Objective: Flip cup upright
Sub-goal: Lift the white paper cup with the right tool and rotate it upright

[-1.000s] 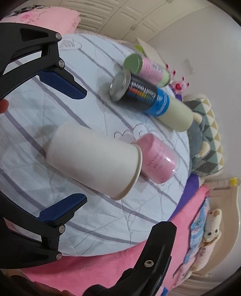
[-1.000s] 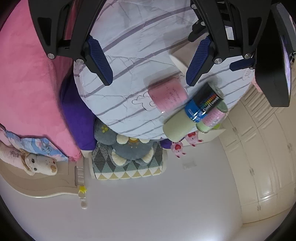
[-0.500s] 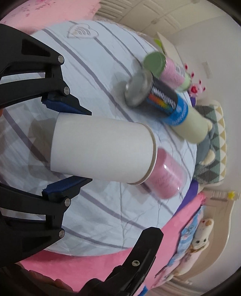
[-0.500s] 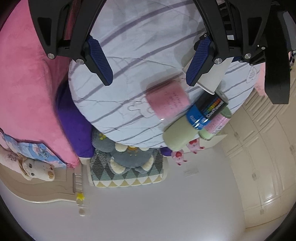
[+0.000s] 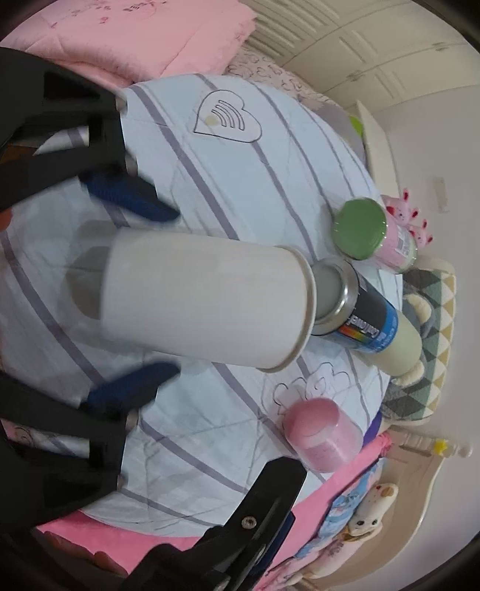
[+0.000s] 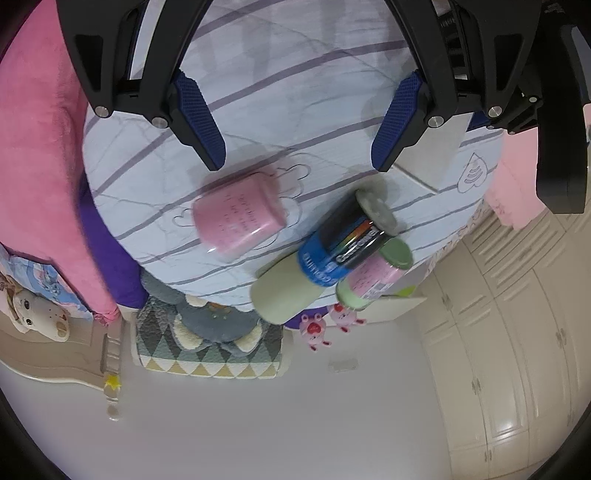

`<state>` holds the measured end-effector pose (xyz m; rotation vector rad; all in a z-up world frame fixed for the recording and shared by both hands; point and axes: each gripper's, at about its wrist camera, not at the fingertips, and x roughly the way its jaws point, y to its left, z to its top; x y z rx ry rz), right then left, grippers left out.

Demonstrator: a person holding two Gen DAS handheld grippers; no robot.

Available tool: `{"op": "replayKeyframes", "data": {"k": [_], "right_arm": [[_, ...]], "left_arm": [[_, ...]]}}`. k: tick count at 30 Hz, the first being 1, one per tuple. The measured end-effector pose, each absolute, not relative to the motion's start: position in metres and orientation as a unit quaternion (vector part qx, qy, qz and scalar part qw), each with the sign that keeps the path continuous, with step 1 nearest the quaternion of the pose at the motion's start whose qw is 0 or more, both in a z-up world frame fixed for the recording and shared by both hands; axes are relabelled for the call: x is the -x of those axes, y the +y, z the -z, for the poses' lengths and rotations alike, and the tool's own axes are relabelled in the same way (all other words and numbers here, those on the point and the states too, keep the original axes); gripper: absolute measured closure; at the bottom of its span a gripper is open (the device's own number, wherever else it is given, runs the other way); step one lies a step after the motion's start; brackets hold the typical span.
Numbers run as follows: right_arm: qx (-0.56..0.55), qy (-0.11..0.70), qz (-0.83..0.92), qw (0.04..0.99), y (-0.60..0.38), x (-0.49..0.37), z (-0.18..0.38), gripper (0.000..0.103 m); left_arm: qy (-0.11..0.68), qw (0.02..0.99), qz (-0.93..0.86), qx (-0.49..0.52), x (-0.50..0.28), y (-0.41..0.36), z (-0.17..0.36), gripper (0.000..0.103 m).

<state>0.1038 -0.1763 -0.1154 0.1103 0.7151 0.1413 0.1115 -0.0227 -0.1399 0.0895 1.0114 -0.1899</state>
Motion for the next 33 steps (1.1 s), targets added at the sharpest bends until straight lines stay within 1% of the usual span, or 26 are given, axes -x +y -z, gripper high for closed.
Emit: {"op": "replayKeyframes", "data": {"k": [5,6,15,21,27,33], "right_arm": [[-0.082,0.364,-0.08,0.925,-0.165,-0.103,0.115,0.02],[-0.087,0.366,-0.08,0.923,-0.163,-0.102,0.114,0.02],[-0.15,0.396,-0.124,0.897,-0.136,-0.104,0.116,0.02],[-0.193,0.43,-0.146,0.87,-0.121,-0.118,0.13,0.02],[-0.238,0.467,-0.157,0.837,-0.119,-0.139,0.147,0.02],[-0.277,0.485,-0.187,0.808,-0.117,-0.158,0.166,0.02]], "left_arm": [[0.466,0.877,0.108,-0.04,-0.098,-0.011,0.124,0.01],[0.464,0.878,0.114,-0.04,-0.095,-0.007,0.121,0.008],[0.431,0.896,0.093,-0.052,-0.084,0.027,0.1,0.007],[0.431,0.898,0.084,-0.038,-0.088,0.051,0.102,0.007],[0.447,0.887,0.109,-0.025,-0.095,0.056,0.111,0.007],[0.456,0.881,0.122,-0.019,-0.102,0.055,0.117,0.007]]}}
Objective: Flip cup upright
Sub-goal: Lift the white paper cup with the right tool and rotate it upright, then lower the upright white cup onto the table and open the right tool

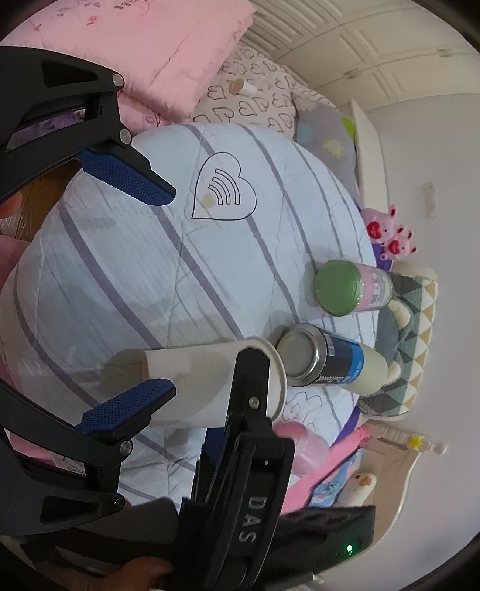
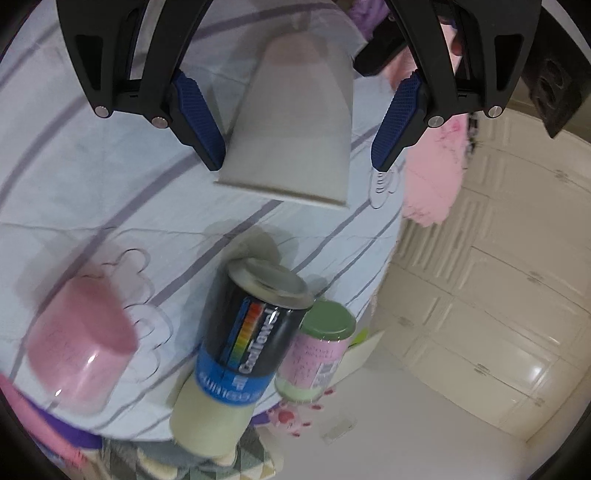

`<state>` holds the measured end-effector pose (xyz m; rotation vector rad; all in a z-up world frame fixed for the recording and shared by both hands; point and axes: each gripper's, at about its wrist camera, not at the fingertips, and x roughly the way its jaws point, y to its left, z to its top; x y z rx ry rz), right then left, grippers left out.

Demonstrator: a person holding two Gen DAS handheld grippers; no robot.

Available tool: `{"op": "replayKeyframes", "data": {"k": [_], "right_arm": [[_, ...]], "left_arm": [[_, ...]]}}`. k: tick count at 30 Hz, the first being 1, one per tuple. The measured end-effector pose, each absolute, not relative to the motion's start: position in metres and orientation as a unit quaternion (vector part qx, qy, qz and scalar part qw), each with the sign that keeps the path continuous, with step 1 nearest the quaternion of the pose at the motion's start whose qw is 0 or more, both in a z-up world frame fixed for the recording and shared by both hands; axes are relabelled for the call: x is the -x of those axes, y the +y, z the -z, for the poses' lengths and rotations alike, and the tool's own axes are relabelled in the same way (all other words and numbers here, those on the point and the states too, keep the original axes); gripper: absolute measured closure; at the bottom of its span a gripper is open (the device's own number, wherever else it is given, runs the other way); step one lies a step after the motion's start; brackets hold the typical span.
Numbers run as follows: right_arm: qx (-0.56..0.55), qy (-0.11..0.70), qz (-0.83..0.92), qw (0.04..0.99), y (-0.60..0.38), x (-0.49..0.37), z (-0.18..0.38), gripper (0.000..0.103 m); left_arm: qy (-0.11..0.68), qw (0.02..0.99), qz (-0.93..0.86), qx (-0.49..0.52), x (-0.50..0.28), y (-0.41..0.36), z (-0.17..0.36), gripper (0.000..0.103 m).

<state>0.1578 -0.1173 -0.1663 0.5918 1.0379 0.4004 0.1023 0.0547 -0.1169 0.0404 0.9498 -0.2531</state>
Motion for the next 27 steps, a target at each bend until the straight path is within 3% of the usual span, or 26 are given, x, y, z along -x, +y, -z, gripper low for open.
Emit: {"op": "replayKeyframes", "data": {"k": [4,6,20,27], "right_arm": [[-0.286,0.486,-0.209,0.799,-0.115,-0.164,0.174,0.022],[-0.282,0.479,-0.216,0.802,-0.115,-0.164,0.174,0.033],[-0.16,0.373,-0.193,0.893,-0.133,-0.143,0.13,0.035],[-0.098,0.352,-0.17,0.915,-0.132,-0.137,0.135,0.035]], "left_arm": [[0.455,0.881,0.126,-0.027,-0.103,0.053,0.117,0.007],[0.456,0.88,0.13,-0.025,-0.103,0.052,0.117,0.007],[0.442,0.884,0.148,-0.035,-0.108,0.011,0.116,0.007],[0.458,0.88,0.124,-0.03,-0.12,0.002,0.13,0.007]]}}
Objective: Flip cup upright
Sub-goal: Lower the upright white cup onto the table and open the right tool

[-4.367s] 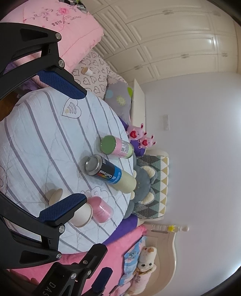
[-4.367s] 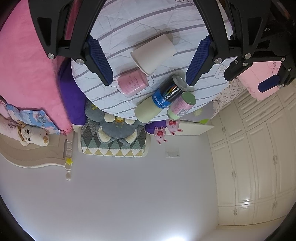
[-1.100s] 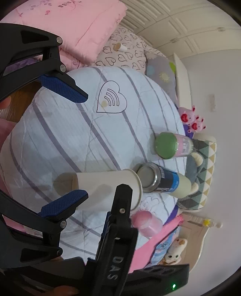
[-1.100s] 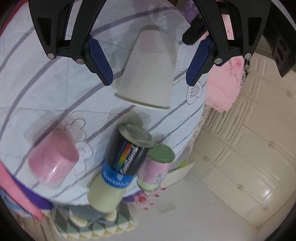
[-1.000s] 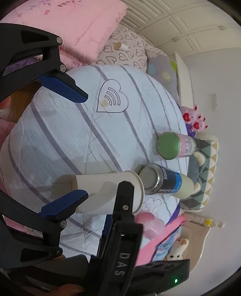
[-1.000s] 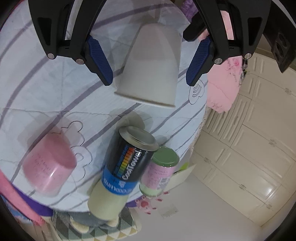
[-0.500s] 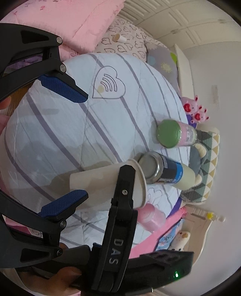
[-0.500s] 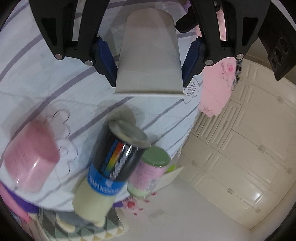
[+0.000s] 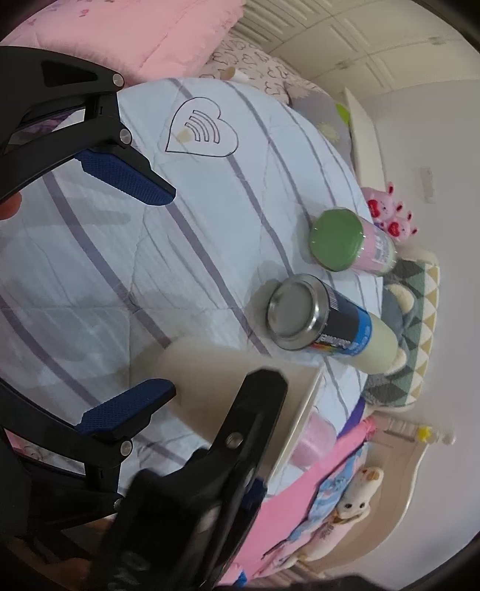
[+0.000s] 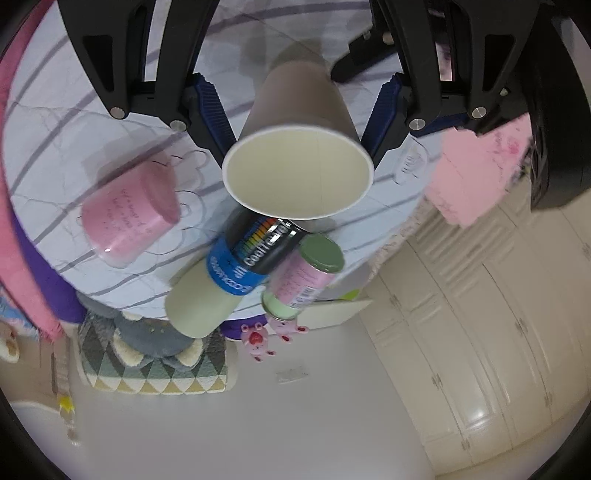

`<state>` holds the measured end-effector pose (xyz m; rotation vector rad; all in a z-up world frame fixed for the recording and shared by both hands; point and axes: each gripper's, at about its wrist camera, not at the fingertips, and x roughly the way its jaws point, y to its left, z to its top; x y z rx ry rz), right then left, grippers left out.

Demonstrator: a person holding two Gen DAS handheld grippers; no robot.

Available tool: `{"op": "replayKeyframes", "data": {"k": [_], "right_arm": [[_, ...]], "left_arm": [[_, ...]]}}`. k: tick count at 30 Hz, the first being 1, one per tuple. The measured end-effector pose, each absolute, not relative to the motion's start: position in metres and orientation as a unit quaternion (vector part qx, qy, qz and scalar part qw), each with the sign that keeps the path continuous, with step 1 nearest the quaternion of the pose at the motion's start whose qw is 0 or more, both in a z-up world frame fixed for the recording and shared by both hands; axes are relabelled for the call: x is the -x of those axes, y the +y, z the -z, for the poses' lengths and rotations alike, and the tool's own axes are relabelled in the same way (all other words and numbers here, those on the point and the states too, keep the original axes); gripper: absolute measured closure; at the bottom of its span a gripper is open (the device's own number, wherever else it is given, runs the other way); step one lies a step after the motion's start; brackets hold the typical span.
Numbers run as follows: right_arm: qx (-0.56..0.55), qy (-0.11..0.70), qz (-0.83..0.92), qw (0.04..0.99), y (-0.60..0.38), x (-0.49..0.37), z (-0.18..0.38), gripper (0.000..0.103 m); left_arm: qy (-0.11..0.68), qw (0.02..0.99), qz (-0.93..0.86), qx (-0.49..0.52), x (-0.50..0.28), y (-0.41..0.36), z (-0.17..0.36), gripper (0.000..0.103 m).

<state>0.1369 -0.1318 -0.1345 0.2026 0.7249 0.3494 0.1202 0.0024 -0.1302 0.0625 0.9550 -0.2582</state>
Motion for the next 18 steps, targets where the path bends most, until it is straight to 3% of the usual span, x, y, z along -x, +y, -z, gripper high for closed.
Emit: {"op": "replayKeyframes", "data": {"k": [10,13,18], "right_arm": [[-0.044,0.333,-0.156,0.929,-0.132,-0.115,0.127,0.033],[-0.038,0.331,-0.153,0.93,-0.131,-0.107,0.125,0.021],[-0.035,0.317,-0.149,0.936,-0.132,-0.095,0.116,0.021]], "left_arm": [[0.453,0.883,0.109,-0.05,-0.104,0.001,0.131,0.007],[0.451,0.885,0.104,-0.048,-0.1,0.004,0.129,0.007],[0.437,0.893,0.096,-0.048,-0.089,0.007,0.117,0.007]]}}
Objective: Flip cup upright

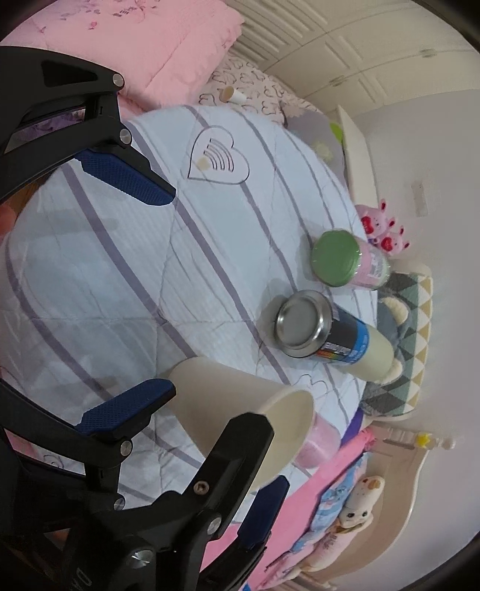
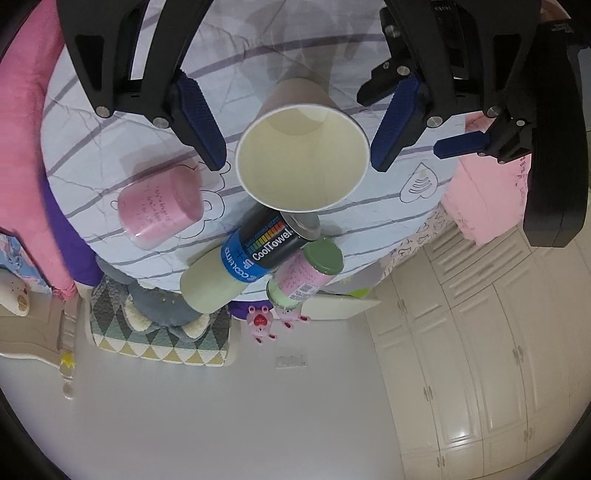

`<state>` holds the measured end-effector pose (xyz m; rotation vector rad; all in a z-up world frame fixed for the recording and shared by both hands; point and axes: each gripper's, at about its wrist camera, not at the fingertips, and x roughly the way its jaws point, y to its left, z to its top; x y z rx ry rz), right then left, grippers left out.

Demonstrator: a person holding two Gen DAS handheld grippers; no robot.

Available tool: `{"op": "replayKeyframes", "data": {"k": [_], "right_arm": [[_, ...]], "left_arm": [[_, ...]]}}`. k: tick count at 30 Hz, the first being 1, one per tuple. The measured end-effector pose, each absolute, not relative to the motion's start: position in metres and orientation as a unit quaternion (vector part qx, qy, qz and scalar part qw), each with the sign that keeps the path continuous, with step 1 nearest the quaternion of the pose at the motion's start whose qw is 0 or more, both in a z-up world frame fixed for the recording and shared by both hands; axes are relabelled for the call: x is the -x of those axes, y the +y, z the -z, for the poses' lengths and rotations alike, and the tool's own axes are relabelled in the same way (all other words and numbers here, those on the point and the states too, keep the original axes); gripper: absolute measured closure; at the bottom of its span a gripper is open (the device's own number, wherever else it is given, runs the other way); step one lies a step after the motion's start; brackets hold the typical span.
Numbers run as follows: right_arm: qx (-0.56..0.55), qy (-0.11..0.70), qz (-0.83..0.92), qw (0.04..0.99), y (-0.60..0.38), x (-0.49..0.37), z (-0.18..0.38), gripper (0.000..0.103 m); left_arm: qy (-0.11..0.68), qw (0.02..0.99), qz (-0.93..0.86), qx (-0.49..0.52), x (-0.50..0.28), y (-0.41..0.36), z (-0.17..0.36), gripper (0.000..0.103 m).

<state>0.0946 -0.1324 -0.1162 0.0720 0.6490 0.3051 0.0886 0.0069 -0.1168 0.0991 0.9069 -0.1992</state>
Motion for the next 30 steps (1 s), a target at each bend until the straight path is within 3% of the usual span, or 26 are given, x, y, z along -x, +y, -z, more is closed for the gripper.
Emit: {"op": "replayKeyframes", "data": {"k": [11,18,30], "right_arm": [[-0.036,0.261,-0.126,0.956,-0.159,-0.046,0.078,0.019],[-0.02,0.21,-0.091,0.973,-0.179,-0.013,0.055,0.019],[-0.021,0.163,-0.057,0.985,-0.208,0.012,0.042,0.019]], "left_arm": [[0.351,0.933,0.065,-0.056,-0.045,-0.005,0.067,0.006],[0.293,0.953,0.049,-0.051,-0.017,-0.019,0.039,0.001],[0.249,0.968,0.031,-0.02,0.014,-0.033,0.016,0.001]]}}
